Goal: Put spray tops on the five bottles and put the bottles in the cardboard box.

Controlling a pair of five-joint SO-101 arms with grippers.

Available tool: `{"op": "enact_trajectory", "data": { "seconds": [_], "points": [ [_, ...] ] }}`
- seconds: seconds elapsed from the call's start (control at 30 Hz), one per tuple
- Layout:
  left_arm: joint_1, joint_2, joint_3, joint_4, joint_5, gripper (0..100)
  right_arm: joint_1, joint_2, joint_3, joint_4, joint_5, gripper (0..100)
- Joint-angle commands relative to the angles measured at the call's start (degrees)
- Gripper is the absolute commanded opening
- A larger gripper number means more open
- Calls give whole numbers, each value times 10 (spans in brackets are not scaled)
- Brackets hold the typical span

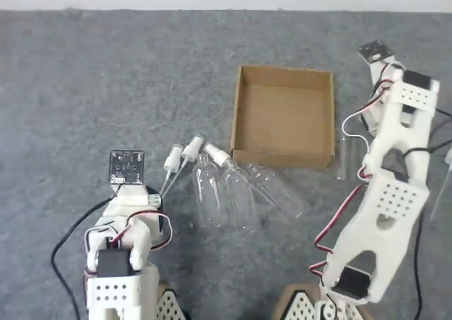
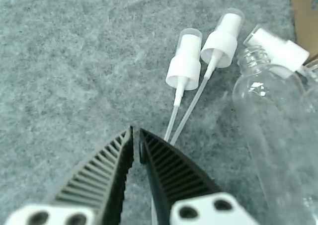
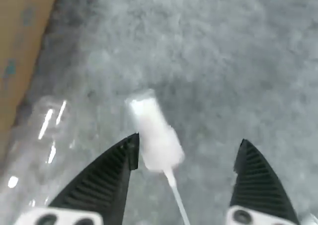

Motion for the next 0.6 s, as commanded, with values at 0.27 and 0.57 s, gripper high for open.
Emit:
{"op": "enact_trajectory", "data": {
  "seconds": [0.27,0.57],
  "points": [
    [0,-7,-3,4,-1,14,29,8,-73,13,3,55],
    [0,-7,-3,4,-1,14,22,-79,-257,151,-58,48]
  ]
}}
